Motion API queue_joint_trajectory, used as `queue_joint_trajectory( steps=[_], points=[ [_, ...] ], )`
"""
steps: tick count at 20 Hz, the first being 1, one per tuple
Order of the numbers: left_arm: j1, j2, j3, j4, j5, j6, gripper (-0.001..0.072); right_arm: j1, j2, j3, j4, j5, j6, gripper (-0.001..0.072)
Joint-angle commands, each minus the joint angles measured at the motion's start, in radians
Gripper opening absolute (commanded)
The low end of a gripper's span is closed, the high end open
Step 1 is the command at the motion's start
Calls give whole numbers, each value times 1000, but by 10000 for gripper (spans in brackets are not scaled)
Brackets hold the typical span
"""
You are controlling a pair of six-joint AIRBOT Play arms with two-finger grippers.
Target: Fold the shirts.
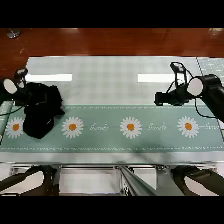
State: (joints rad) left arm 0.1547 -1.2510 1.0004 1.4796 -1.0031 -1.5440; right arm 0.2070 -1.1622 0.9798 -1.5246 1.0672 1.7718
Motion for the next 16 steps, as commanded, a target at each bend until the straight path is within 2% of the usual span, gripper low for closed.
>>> queue_joint_trajectory(
  steps=[1, 5, 6, 9, 12, 14, 16],
  points=[
    [-24, 96, 209, -251, -71, 108, 26, 0, 22, 0, 0, 13, 5, 624],
    [-66, 222, 470, -308, -55, 114, 26, 1, 151, 0, 0, 14, 5, 624],
    [-77, 237, 528, -316, -74, 90, 27, 1, 196, 0, 0, 13, 5, 624],
    [-148, 243, 735, -337, -149, 92, 27, 0, 325, 0, -11, -13, 6, 624],
    [-255, 240, 876, -342, -69, 92, 27, 0, 437, 0, -12, -36, 15, 624],
    [-342, 238, 899, -386, 27, 92, 27, 0, 499, 0, -19, -49, 26, 624],
    [-440, 227, 898, -444, 63, 92, 27, 0, 543, 0, -34, -50, 47, 624]
  ],
)
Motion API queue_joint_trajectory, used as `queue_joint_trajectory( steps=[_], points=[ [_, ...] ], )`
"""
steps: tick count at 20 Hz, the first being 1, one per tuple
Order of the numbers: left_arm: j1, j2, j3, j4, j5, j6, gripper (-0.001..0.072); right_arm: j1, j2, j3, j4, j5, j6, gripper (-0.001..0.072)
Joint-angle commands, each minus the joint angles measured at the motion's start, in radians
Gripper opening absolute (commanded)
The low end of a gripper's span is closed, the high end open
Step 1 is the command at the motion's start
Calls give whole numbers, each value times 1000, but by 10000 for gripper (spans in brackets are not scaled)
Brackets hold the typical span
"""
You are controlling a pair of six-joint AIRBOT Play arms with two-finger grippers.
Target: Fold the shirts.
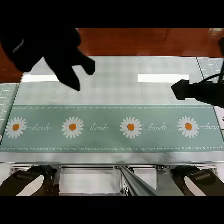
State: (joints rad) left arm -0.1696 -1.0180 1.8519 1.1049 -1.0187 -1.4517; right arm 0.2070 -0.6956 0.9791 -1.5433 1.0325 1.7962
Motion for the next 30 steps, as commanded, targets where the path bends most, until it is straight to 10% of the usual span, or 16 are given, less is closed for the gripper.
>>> queue_joint_trajectory(
  steps=[1, 9, 19, 20, 21, 22, 27, 30],
  points=[
    [-175, -18, 46, -82, 78, 0, 27, 0, 90, 0, -23, -11, 44, 624],
    [-556, -149, -243, -51, 110, -45, 27, 0, 96, 0, -87, 47, 122, 624],
    [-511, -142, -880, -50, 46, -116, 41, 0, 87, -8, -107, 82, 122, 624],
    [-484, -142, -903, -47, 15, -165, 187, 0, 76, -9, -113, 79, 121, 624],
    [-448, -142, -906, -28, -33, -173, 562, 0, 60, -9, -142, 69, 121, 624],
    [-395, -140, -893, 22, -105, -166, 701, -2, 44, -9, -195, 59, 125, 624],
    [-22, 1, -879, 200, -259, -132, 701, -382, -29, -20, -358, 184, 92, 624],
    [160, 140, -1117, 99, -166, -113, 700, -739, -23, -174, -126, 171, 30, 624]
  ],
)
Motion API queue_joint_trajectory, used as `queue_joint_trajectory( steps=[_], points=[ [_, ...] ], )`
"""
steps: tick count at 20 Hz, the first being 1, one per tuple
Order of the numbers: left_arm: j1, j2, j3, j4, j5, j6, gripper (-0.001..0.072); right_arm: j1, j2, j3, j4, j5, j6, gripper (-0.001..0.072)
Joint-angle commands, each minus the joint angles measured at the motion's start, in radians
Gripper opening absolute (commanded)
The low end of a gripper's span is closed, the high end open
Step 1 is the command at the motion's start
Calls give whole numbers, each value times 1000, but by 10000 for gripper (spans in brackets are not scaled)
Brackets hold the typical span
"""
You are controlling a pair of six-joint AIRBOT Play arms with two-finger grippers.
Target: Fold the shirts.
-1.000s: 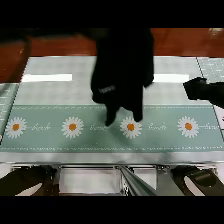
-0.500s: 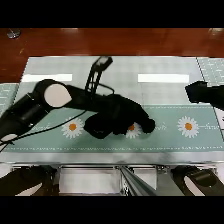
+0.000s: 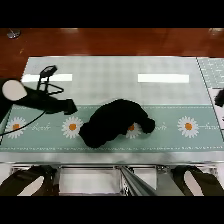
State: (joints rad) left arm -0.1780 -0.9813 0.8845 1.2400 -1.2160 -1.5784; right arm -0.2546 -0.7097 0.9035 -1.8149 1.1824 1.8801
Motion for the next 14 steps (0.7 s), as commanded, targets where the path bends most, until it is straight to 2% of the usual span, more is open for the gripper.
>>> queue_joint_trajectory(
  steps=[1, 3, 5, 7, 10, 14],
  points=[
    [215, 121, -259, -98, 48, 16, 699, -335, -2, -175, 308, -19, -82, 624],
    [281, 113, -462, -312, 106, 77, 698, -352, 0, -322, 700, -84, -265, 624],
    [298, 106, -612, -561, 213, 194, 698, -309, 0, -404, 893, -103, -390, 624],
    [295, 94, -681, -748, 298, 317, 698, -254, 0, -420, 883, -96, -415, 624],
    [295, 41, -680, -885, 313, 449, 698, -187, 0, -419, 864, -88, -417, 624],
    [267, -42, -678, -910, 357, 481, 698, -115, 0, -420, 864, -95, -415, 624]
  ],
)
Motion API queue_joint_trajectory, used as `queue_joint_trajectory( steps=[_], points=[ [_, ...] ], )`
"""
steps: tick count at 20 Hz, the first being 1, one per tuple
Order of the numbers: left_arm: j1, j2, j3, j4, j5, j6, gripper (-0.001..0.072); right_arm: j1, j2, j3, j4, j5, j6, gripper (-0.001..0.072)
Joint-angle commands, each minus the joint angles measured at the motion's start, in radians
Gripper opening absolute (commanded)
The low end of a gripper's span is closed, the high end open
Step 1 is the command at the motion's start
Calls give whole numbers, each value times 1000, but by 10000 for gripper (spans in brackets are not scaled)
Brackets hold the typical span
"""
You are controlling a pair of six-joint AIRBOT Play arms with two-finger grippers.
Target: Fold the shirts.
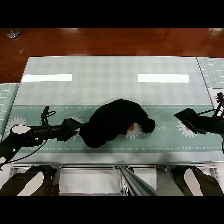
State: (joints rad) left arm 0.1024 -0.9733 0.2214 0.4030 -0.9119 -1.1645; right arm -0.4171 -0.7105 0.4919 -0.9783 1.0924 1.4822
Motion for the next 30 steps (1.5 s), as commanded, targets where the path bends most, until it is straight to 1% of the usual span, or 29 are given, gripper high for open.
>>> queue_joint_trajectory(
  steps=[1, 4, 5, 6, 7, 8, 9, 11, 12, 15, 19, 21, 22, 23, 24, 25, 27, 28, 30],
  points=[
    [-32, -71, -10, -76, 57, 80, 698, 60, 1, -8, 27, -6, -17, 624],
    [-115, -119, 25, -77, 81, 80, 695, 98, 1, -8, 27, -13, 2, 624],
    [-151, -137, 45, -79, 85, 80, 682, 115, 1, -8, 27, -18, 9, 624],
    [-183, -155, 66, -79, 90, 80, 618, 137, 1, -8, 27, -23, 19, 624],
    [-211, -173, 89, -83, 95, 80, 464, 166, 1, -8, 27, -29, 33, 624],
    [-229, -189, 113, -83, 97, 80, 168, 199, -3, -8, 26, -37, 40, 624],
    [-237, -198, 135, -83, 97, 83, 34, 236, -18, -8, 20, -39, 61, 624],
    [-238, -199, 170, -82, 87, 97, 27, 304, -76, -8, -35, -38, 113, 624],
    [-238, -199, 183, -83, 73, 106, 28, 334, -111, -8, -40, -39, 114, 624],
    [-239, -199, 193, -82, 55, 106, 28, 422, -221, -8, 57, -108, 102, 624],
    [-240, -199, 193, -83, 48, 109, 28, 535, -347, -2, 196, -277, 93, 622],
    [-240, -199, 193, -83, 47, 109, 28, 583, -410, 19, 225, -289, 76, 620],
    [-240, -199, 193, -83, 47, 109, 28, 606, -439, 34, 225, -286, 72, 543],
    [-240, -199, 193, -83, 47, 109, 28, 620, -460, 50, 226, -280, 66, 324],
    [-240, -199, 194, -83, 47, 109, 28, 626, -467, 71, 225, -269, 34, 25],
    [-235, -197, 199, -82, 46, 109, 28, 622, -463, 101, 219, -251, 6, 30],
    [-191, -188, 249, -83, -6, 130, 28, 592, -440, 206, 173, -182, 2, 30],
    [-155, -179, 296, -83, -46, 132, 28, 567, -422, 283, 135, -151, 3, 29],
    [-72, -143, 444, -93, -105, 130, 27, 503, -397, 503, 52, -83, 31, 29]
  ],
)
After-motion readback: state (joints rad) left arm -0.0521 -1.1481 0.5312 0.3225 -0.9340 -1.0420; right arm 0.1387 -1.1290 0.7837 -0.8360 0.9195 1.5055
